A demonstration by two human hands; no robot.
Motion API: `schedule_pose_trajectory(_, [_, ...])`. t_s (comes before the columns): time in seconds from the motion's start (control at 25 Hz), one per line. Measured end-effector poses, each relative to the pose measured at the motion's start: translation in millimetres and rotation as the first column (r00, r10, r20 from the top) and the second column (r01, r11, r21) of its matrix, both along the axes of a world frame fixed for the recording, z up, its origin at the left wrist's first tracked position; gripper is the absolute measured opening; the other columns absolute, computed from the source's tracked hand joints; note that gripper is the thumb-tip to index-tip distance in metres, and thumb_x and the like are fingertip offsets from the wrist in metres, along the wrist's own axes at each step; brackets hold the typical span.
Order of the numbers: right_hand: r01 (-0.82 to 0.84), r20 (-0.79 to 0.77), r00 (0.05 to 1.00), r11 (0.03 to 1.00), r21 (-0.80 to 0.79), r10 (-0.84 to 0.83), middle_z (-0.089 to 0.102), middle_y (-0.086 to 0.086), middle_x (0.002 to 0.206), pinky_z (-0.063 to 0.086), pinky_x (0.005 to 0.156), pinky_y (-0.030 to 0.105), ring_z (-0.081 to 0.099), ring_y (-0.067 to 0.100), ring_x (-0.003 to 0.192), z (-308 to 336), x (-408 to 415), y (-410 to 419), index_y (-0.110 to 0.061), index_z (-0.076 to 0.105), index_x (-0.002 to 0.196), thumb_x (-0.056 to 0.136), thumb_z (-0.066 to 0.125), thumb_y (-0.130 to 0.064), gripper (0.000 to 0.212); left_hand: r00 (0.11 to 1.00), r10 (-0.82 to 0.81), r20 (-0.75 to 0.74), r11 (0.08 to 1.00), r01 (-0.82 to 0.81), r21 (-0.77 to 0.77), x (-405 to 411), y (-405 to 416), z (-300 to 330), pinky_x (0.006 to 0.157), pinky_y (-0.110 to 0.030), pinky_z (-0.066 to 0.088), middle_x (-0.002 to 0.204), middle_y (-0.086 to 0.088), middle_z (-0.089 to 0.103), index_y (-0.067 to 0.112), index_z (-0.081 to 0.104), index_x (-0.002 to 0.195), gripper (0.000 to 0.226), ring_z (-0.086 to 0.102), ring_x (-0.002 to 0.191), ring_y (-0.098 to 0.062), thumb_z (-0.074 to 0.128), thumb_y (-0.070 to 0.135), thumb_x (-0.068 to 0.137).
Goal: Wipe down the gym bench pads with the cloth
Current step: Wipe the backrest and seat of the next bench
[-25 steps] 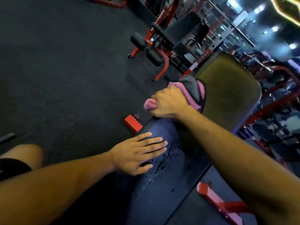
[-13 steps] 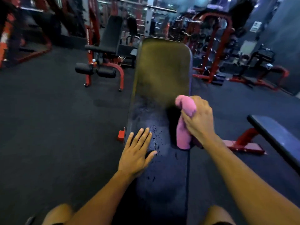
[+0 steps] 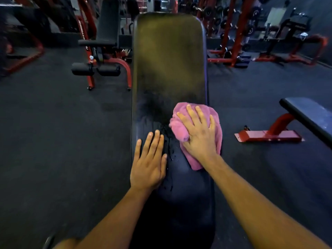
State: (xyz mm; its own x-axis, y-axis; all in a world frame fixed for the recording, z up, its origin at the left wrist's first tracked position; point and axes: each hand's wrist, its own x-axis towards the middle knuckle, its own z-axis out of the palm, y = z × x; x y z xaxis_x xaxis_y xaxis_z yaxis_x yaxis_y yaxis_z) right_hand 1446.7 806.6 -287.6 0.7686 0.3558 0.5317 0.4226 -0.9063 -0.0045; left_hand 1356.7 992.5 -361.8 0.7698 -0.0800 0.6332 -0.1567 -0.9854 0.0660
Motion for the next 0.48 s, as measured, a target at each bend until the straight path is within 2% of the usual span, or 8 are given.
schedule_pose_trajectory(0.12, [-0.064, -0.039, 0.997, 0.997, -0.034, 0.063, 0.028, -0.001, 0.168, 0.025, 0.115, 0.068, 0.020, 0.029, 0.156, -59.6, -82.1, -18.9, -0.032, 0.041, 0.155, 0.075, 0.060, -0.038, 0.083, 1.000, 0.007, 0.010, 1.000, -0.007, -0.004, -3.2, -2.0, -2.5, 0.126, -0.054, 0.023, 0.171, -0.006, 0.025, 0.009, 0.032, 0.162, 0.058, 0.021, 0.159, -0.023, 0.031, 0.033, 0.109])
schedule_pose_trajectory(0.2, [-0.114, -0.059, 0.992, 0.991, -0.074, 0.110, 0.029, -0.002, 0.167, 0.025, 0.114, 0.070, 0.017, 0.028, 0.157, -84.3, -115.6, -31.6, -0.033, 0.039, 0.155, 0.075, 0.060, -0.039, 0.082, 1.000, 0.025, -0.016, 1.000, -0.026, -0.008, -3.6, -4.0, -1.0, 0.126, -0.055, 0.023, 0.172, -0.006, 0.022, 0.010, 0.031, 0.162, 0.059, 0.018, 0.160, -0.023, 0.029, 0.035, 0.109])
schedule_pose_trajectory(0.32, [-0.121, -0.036, 0.992, 0.992, -0.046, 0.120, 0.037, -0.002, 0.163, 0.027, 0.114, 0.069, 0.025, 0.028, 0.153, -64.6, -84.6, -25.7, -0.033, 0.044, 0.150, 0.070, 0.055, -0.037, 0.081, 0.999, 0.036, -0.031, 0.999, -0.035, 0.009, -3.0, -3.7, -2.0, 0.126, -0.055, 0.022, 0.172, -0.006, 0.021, 0.009, 0.029, 0.163, 0.062, 0.017, 0.160, -0.023, 0.029, 0.037, 0.108])
schedule_pose_trajectory(0.4, [-0.097, -0.031, 0.995, 0.995, -0.006, 0.097, 0.039, -0.002, 0.163, 0.024, 0.116, 0.066, 0.030, 0.028, 0.151, -28.6, -42.0, -8.0, -0.031, 0.047, 0.151, 0.068, 0.057, -0.034, 0.083, 0.999, 0.042, -0.027, 0.999, -0.042, 0.022, -3.8, -3.7, -1.4, 0.126, -0.055, 0.023, 0.172, -0.006, 0.022, 0.009, 0.029, 0.163, 0.063, 0.018, 0.160, -0.024, 0.032, 0.037, 0.106])
schedule_pose_trajectory(0.48, [-0.062, -0.026, 0.998, 0.998, 0.025, 0.062, 0.042, 0.000, 0.161, 0.026, 0.114, 0.067, 0.035, 0.030, 0.149, 9.8, 4.3, 6.4, -0.029, 0.051, 0.148, 0.071, 0.050, -0.036, 0.077, 0.999, 0.040, -0.023, 0.999, -0.039, 0.017, -3.2, -4.0, -0.2, 0.126, -0.055, 0.023, 0.172, -0.006, 0.022, 0.010, 0.029, 0.163, 0.063, 0.018, 0.160, -0.023, 0.032, 0.037, 0.106])
